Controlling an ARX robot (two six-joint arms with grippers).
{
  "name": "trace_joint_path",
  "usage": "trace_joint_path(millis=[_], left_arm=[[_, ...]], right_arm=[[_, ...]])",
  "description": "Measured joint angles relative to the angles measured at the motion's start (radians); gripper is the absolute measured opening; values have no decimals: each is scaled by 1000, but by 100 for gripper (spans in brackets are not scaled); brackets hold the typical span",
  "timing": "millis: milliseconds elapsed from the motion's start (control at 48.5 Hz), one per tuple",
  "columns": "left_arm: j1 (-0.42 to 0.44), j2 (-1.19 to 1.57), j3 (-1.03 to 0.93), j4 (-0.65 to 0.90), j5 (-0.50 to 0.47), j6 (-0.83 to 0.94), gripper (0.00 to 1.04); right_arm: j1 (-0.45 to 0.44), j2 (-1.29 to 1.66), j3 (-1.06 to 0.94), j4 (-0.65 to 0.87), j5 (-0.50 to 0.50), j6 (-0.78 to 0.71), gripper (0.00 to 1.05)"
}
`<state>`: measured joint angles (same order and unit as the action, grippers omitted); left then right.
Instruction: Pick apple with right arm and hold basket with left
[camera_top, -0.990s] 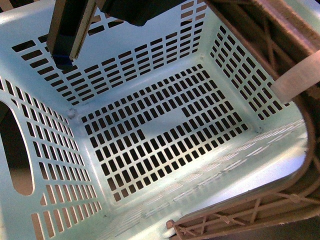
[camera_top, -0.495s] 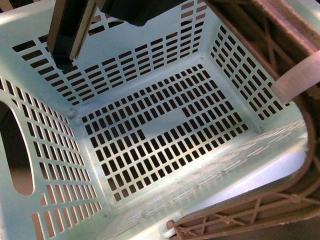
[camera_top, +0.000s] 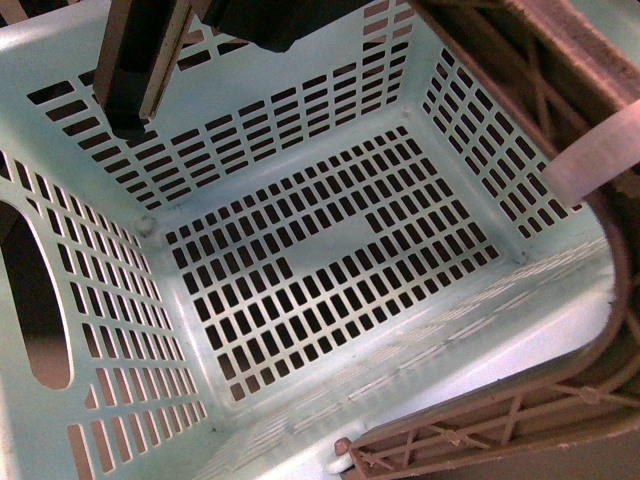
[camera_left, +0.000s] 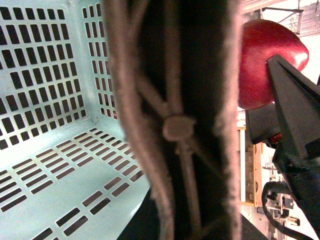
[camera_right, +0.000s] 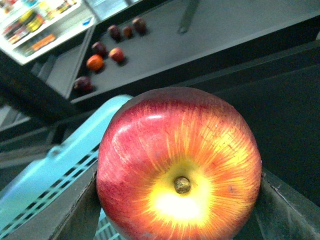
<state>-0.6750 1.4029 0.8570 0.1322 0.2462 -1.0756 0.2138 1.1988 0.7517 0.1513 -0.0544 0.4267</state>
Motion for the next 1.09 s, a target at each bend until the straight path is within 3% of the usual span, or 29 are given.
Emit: trace_joint_path(millis=[144, 289, 495, 639, 763, 1093], left_arm=[[0, 0, 0, 0, 0, 0, 6], [0, 0, 0, 0, 0, 0, 6], [0, 0, 0, 0, 0, 0, 6], [0, 0, 0, 0, 0, 0, 6], [0, 6, 0, -1, 4, -3, 6], [0, 6, 0, -1, -1, 5, 6]], right_arm=[[102, 43, -22, -8, 11, -11, 73], [130, 71, -38, -10, 29, -15, 73], [126, 57, -43, -10, 64, -19, 97], [101, 1, -47, -24, 125, -31, 96], [73, -81, -74, -39, 281, -64, 96], [68, -92, -78, -41, 296, -83, 96]])
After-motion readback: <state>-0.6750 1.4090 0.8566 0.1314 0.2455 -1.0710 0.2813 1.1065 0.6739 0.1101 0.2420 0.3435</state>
